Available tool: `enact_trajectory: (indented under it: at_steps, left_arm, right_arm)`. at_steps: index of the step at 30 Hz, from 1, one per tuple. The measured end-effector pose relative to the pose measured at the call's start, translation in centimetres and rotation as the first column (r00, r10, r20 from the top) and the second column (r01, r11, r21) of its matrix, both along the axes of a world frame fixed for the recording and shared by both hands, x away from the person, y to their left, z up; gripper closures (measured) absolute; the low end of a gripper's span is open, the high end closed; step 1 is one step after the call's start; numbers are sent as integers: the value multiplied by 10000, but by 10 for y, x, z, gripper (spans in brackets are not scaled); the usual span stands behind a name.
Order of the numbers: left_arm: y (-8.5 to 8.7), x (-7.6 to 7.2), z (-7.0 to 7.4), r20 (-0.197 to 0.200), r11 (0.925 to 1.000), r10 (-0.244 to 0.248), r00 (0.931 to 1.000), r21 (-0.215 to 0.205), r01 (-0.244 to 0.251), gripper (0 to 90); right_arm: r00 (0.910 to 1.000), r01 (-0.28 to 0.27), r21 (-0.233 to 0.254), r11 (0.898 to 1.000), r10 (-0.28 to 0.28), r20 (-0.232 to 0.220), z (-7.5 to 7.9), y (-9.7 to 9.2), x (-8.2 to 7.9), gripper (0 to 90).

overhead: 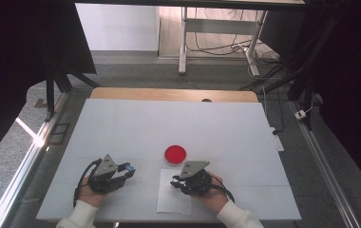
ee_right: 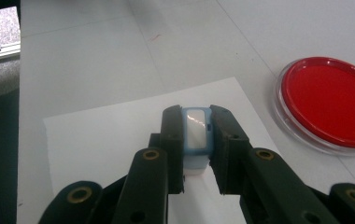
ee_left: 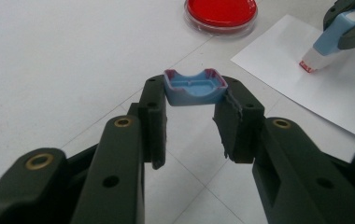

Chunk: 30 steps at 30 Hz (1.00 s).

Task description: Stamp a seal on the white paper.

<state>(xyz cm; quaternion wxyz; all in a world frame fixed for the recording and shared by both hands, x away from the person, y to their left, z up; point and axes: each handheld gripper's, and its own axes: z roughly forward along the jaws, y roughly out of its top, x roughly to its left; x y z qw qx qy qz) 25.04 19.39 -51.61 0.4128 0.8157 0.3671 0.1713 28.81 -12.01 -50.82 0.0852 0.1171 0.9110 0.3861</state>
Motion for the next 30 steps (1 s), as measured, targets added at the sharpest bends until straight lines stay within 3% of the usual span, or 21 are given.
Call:
enact_trajectory:
  at_steps: [5,14,22,30]
  left_arm:
    - [0,0,0,22,10000,1,10000,24,-1,644]
    - [0,1,0,2,10000,-15,10000,29,15,643]
    - [0,1,-1,-2,10000,-30,10000,24,30,643]
    - [0,1,-1,-8,10000,-45,10000,32,45,644]
  right_arm:
    - [9997,-38,-12,10000,39,232,0,1,-1,755]
    - [9996,224,565,9982,-212,-202,4,-6,3,752]
    - [9978,509,1439,9883,-442,-499,12,-17,6,752]
    - [9957,827,1835,9795,-736,-559,19,-27,10,752]
